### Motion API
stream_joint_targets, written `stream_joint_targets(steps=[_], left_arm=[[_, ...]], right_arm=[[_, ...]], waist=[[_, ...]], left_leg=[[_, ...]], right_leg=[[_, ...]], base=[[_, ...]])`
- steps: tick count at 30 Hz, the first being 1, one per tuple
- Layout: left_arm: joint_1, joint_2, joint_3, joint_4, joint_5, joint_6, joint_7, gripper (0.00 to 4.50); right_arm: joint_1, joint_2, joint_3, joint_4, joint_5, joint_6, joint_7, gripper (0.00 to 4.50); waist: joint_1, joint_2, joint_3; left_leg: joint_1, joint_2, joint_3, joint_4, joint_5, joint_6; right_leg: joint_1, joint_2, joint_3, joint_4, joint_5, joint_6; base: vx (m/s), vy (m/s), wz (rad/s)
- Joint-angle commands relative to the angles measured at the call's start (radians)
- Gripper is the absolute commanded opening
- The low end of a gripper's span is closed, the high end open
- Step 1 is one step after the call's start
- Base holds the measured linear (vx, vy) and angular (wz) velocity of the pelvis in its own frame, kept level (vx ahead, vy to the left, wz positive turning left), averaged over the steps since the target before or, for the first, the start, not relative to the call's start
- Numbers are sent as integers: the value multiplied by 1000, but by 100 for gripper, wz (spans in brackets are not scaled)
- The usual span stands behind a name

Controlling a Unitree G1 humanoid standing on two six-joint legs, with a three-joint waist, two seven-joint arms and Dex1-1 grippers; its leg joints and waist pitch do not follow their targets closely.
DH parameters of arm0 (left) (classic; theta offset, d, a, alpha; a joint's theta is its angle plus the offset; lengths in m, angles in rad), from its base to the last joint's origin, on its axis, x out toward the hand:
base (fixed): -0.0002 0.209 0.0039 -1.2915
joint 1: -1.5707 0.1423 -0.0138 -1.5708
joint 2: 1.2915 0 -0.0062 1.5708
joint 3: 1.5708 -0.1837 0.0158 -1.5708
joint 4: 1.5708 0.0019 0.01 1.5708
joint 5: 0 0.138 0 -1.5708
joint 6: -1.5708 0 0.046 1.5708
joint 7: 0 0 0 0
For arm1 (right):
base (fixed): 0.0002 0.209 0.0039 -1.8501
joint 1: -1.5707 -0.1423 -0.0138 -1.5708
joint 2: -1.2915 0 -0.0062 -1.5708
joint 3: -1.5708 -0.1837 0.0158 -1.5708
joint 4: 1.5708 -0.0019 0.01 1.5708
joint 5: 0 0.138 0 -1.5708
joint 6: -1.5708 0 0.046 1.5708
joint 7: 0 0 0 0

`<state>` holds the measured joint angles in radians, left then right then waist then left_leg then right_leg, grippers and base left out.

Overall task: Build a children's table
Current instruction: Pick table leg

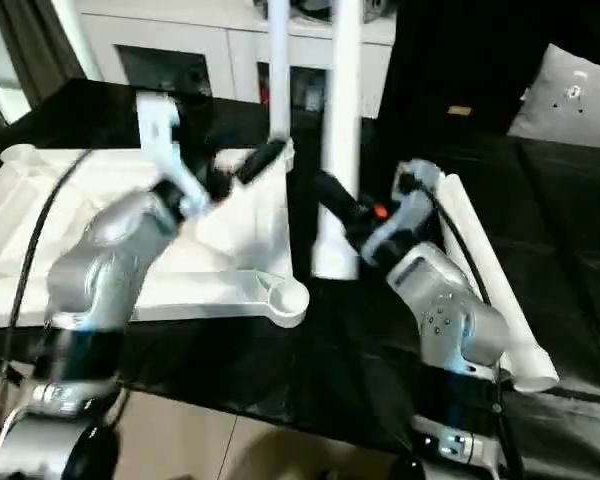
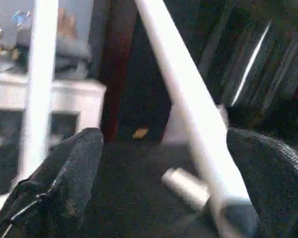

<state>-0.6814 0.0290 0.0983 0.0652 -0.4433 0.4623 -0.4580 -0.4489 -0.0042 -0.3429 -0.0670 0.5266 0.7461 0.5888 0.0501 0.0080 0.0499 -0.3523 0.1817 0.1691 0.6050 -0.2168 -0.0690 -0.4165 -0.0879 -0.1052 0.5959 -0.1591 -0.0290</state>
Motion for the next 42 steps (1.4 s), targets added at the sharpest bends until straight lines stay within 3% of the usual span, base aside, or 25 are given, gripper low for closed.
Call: stream_joint_targets(steps=[1, 5, 8, 17, 23, 31, 32, 36, 39, 42], left_arm=[[-21, -17, 33, 9, -58, 39, 24, 450], [-50, -61, 80, 26, -136, 99, 68, 450], [-57, -72, 72, 33, -136, 108, 69, 450], [-36, -102, 24, 16, -140, 128, 68, 450], [-24, -152, 11, -14, -159, 86, 59, 450], [-17, -159, -40, 3, -67, 24, 96, 450], [-17, -163, -42, 11, -39, 5, 131, 433], [-18, -195, -37, 27, 16, -74, 230, 396], [-15, -204, -51, 35, 57, -118, 260, 372], [-5, -219, -59, 38, 87, -146, 282, 373]], right_arm=[[17, -3, 15, -22, 45, 12, 50, 184], [37, -15, 40, -35, 93, 1, 115, 184], [48, -24, 52, -52, 123, 6, 140, 184], [60, -36, 101, -65, 119, -19, 158, 184], [51, -32, 184, -48, -18, -171, 95, 184], [38, -3, 262, -24, -142, -351, 37, 184], [35, -20, 315, 2, -247, -454, -3, 184], [27, -31, 410, 85, -459, -675, -132, 184], [26, -19, 432, 119, -517, -747, -184, 184], [27, -2, 439, 139, -538, -790, -213, 184]], waist=[[8, -7, -72], [14, -13, -71], [19, -16, -71], [18, -15, -72], [16, -16, -71], [10, -18, -69], [11, -16, -69], [7, -18, -69], [3, -22, -71], [2, -18, -70]], left_leg=[[-7, 34, -4, -58, -41, 102], [-8, 31, -4, -59, -43, 84], [-9, 31, -6, -61, -35, 88], [-12, 30, -6, -59, -14, 83], [-16, 30, -7, -59, -16, 77], [-15, 32, -7, -63, -43, 72], [-15, 33, -8, -63, -39, 71], [-17, 28, -6, -60, -40, 54], [-18, 29, -7, -60, -44, 64], [-16, 33, -7, -60, -43, 82]], right_leg=[[77, -55, 51, -62, -201, -200], [77, -54, 50, -70, -255, -157], [75, -52, 49, -73, -271, -134], [76, -54, 49, -73, -259, -123], [76, -54, 49, -74, -262, -117], [73, -52, 50, -78, -286, -91], [74, -53, 50, -75, -274, -96], [74, -52, 51, -74, -262, -95], [74, -51, 51, -72, -250, -94], [72, -51, 52, -68, -220, -111]], base=[[0, 0, 0], [0, 0, 0], [0, 0, 0], [0, 0, 0], [0, 0, 0], [0, 0, 0], [0, 0, 0], [0, 0, 0], [0, 0, 0], [0, 0, 0]])
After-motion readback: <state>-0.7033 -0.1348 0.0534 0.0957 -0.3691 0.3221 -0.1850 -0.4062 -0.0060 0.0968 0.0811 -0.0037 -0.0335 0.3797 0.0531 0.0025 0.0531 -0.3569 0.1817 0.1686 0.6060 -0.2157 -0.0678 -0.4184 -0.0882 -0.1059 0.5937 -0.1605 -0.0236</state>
